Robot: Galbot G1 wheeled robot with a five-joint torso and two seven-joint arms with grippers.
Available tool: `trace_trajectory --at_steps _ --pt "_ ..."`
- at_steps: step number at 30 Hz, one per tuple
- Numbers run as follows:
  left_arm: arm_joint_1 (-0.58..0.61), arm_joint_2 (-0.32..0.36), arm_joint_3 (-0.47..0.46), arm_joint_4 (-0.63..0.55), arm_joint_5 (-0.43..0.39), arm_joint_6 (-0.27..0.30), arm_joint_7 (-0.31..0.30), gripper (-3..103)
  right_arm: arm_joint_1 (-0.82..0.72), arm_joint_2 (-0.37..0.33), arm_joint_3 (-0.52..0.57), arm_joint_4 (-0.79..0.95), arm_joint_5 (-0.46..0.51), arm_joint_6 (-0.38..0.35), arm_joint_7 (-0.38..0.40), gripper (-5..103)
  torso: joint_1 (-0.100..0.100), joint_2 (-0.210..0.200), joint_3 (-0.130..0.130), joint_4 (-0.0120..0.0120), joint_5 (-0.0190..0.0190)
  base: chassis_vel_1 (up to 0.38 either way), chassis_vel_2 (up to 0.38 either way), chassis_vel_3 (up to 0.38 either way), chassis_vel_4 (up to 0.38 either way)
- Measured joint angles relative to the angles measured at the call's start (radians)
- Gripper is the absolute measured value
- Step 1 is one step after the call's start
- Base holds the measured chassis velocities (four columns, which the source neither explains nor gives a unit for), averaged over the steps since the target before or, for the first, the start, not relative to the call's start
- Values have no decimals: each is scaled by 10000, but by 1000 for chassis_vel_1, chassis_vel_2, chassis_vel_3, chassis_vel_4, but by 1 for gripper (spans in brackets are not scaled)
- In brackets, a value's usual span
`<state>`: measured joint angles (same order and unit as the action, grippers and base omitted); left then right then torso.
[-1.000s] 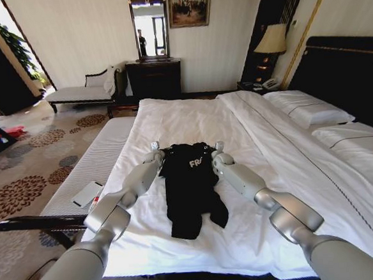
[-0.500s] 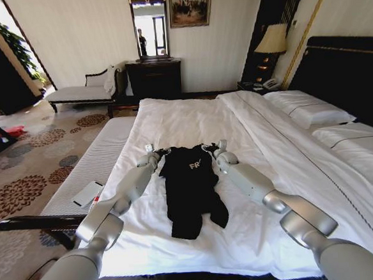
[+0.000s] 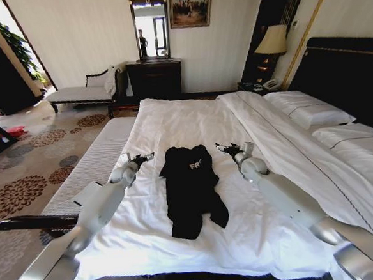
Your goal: Fold the clothes on the bed.
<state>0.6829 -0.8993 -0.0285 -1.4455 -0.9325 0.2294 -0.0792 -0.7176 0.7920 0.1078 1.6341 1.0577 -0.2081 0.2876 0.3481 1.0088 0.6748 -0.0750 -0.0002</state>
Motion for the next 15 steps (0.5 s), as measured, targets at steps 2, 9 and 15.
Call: trace_trajectory --at_steps 2,9,15 --pt "561 291 -313 -487 190 -91 -3 100 -758 -164 601 513 -3 -27 -46 100 0 1 0 -2 0 0 0 0 0" --pt "2958 1242 -1548 -2525 995 -574 6 100 -3844 -387 3036 2532 -292 -82 -260 100 -3 2 -1 -1 -2 0 0 0 0" --pt "4843 1070 -3230 -4124 1437 -771 -43 100 -6391 124 4743 3975 -610 -256 -554 100 2 1 0 -11 5 0 0 0 0"
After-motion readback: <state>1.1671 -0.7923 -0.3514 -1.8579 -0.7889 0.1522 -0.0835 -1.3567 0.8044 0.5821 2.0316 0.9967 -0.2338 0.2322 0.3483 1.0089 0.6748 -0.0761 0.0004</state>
